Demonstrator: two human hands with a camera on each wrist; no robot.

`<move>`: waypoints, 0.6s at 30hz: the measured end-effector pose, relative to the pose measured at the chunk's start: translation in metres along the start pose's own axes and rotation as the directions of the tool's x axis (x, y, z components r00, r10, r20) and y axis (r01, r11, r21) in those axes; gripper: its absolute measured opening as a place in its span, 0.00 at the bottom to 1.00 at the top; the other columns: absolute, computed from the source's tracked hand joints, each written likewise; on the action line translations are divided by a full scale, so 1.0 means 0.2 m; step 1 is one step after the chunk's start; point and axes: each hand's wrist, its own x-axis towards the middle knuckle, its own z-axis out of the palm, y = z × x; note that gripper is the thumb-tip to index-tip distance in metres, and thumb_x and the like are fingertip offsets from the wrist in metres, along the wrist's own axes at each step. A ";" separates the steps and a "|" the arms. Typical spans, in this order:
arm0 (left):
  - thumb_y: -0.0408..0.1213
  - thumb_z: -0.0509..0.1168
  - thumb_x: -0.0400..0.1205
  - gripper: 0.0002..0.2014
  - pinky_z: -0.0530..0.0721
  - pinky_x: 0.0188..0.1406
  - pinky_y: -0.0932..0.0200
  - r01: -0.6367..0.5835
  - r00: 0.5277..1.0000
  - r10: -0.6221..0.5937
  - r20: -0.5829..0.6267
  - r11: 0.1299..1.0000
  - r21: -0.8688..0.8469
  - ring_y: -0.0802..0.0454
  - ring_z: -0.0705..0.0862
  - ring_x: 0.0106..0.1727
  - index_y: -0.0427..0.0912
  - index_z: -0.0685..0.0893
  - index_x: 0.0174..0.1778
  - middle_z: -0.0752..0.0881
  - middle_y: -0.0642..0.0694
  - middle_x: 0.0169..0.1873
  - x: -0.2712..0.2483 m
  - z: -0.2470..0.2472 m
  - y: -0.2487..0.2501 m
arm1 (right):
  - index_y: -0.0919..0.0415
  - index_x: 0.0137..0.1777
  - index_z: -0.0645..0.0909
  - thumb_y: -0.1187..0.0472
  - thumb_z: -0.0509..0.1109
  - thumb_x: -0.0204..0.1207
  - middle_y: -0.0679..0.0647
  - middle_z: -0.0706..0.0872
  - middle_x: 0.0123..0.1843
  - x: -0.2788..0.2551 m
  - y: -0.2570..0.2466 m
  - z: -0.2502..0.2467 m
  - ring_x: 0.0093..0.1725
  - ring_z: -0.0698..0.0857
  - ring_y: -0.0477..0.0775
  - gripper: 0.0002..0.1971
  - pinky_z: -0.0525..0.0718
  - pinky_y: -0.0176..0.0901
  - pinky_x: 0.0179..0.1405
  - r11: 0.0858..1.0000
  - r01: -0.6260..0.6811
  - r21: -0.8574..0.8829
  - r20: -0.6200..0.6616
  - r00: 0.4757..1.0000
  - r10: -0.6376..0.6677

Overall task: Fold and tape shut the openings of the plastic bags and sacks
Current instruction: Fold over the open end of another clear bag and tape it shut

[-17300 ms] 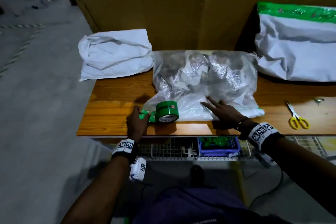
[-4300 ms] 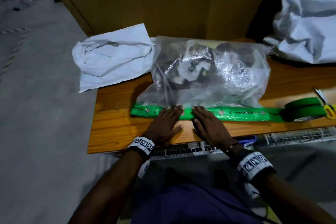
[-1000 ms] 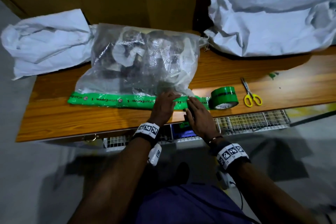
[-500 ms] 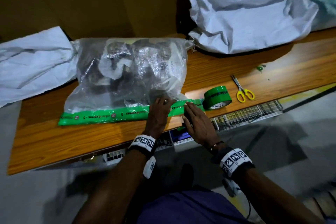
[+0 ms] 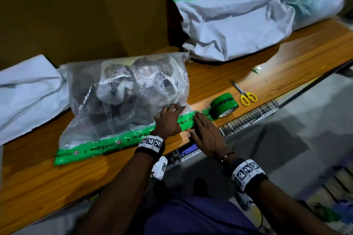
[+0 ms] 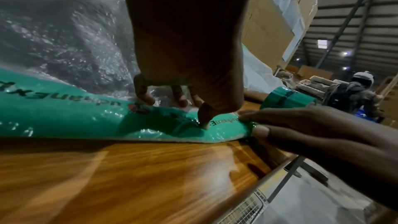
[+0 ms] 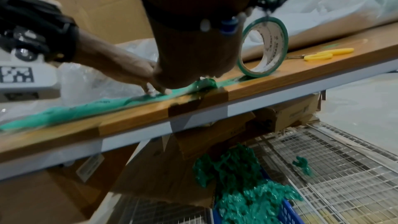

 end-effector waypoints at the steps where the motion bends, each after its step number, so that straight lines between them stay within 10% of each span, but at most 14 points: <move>1: 0.36 0.72 0.76 0.46 0.74 0.70 0.21 -0.007 1.000 0.007 -0.008 1.000 0.006 0.42 0.62 0.83 0.66 0.60 0.89 0.62 0.54 0.85 -0.01 0.01 0.00 | 0.70 0.89 0.63 0.42 0.54 0.92 0.66 0.64 0.90 0.01 -0.02 0.00 0.90 0.62 0.65 0.36 0.62 0.58 0.90 1.000 -0.016 -0.012 0.010 1.000 0.016; 10: 0.25 0.60 0.82 0.38 0.64 0.76 0.33 -0.131 0.975 0.139 -0.175 0.990 0.056 0.47 0.62 0.88 0.57 0.67 0.88 0.62 0.54 0.90 -0.17 0.14 -0.03 | 0.72 0.90 0.59 0.40 0.41 0.85 0.68 0.59 0.92 0.04 -0.04 -0.01 0.92 0.59 0.66 0.43 0.59 0.60 0.90 0.997 -0.033 -0.064 0.160 0.986 0.043; 18: 0.58 0.50 0.92 0.36 0.46 0.90 0.38 -0.296 0.944 0.310 -0.109 0.947 0.128 0.50 0.43 0.93 0.49 0.49 0.94 0.46 0.52 0.93 -0.28 0.27 -0.16 | 0.70 0.92 0.51 0.39 0.41 0.83 0.67 0.50 0.94 -0.02 -0.07 0.05 0.93 0.50 0.66 0.44 0.53 0.60 0.92 0.996 -0.037 -0.075 0.138 0.989 0.048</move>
